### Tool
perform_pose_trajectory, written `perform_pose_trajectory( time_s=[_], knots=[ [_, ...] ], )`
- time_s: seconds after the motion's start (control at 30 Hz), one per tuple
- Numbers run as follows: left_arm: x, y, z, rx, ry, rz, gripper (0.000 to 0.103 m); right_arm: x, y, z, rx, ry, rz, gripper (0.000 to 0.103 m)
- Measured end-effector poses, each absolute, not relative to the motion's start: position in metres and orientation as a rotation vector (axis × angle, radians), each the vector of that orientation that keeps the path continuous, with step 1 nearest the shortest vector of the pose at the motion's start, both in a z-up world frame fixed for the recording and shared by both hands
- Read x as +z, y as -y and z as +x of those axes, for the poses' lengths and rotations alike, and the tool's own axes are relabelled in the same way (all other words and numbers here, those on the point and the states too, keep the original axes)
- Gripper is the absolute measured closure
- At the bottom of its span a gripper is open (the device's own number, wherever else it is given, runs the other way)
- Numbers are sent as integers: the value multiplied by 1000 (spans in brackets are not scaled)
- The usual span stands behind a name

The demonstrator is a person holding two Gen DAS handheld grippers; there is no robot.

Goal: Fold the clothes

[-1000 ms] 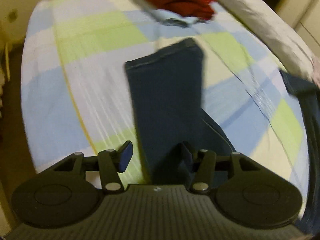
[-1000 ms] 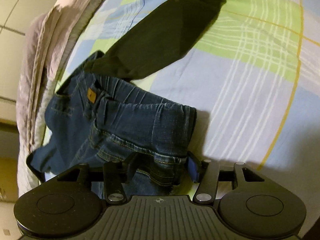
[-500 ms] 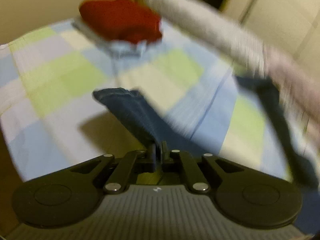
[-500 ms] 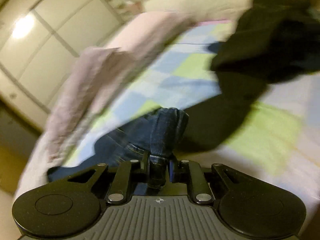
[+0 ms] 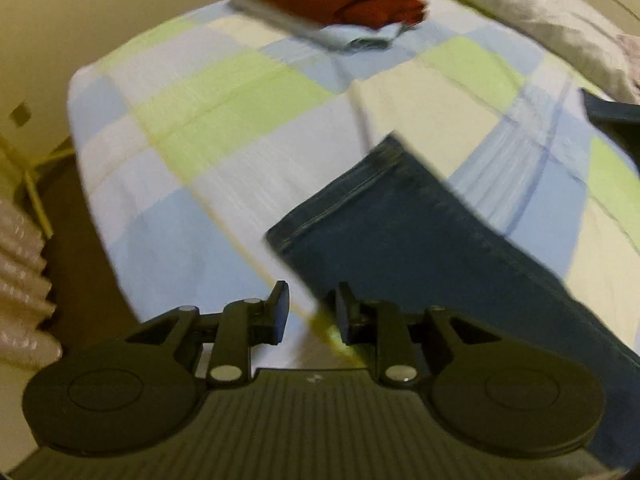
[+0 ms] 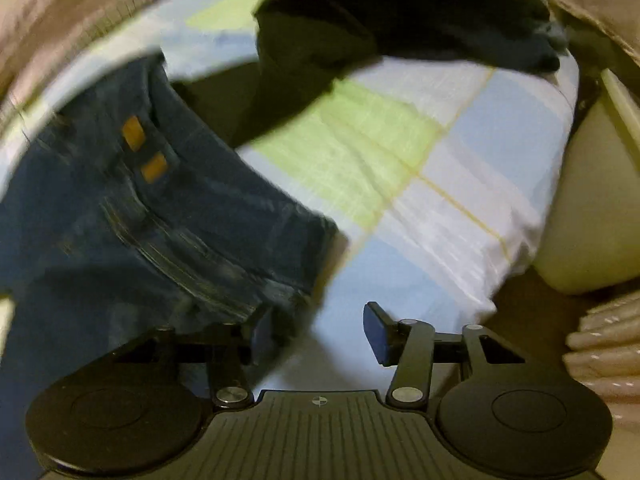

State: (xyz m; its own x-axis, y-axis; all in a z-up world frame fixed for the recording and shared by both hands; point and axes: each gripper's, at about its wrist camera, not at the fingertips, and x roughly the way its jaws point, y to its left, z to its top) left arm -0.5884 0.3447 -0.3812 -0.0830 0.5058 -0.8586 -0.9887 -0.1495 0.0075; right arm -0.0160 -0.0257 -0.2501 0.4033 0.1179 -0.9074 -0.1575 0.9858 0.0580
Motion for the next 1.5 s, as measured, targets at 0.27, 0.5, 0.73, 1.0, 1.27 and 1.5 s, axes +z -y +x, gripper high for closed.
perform_pose_trajectory(
  time_s=[0.27, 0.5, 0.73, 1.0, 1.27, 1.5],
  knots=[
    [-370, -361, -503, 1266, -740, -799, 75, -219, -30, 9, 409, -1013, -104, 54],
    [-377, -414, -416, 1106, -731, -702, 67, -234, -84, 64, 511, -1009, -46, 54],
    [-387, -488, -343, 1034, -707, -630, 61, -250, -132, 127, 536, -1033, 28, 54],
    [-415, -569, -243, 963, -835, -211, 58, -268, -185, 162, 551, -1046, -12, 54],
    [-449, -621, -186, 884, -957, 132, 99, -284, -192, 168, 499, -1065, -3, 54],
    [-325, -629, -238, 948, -767, 24, 101, -284, -199, 178, 466, -1072, 1, 54]
  ],
)
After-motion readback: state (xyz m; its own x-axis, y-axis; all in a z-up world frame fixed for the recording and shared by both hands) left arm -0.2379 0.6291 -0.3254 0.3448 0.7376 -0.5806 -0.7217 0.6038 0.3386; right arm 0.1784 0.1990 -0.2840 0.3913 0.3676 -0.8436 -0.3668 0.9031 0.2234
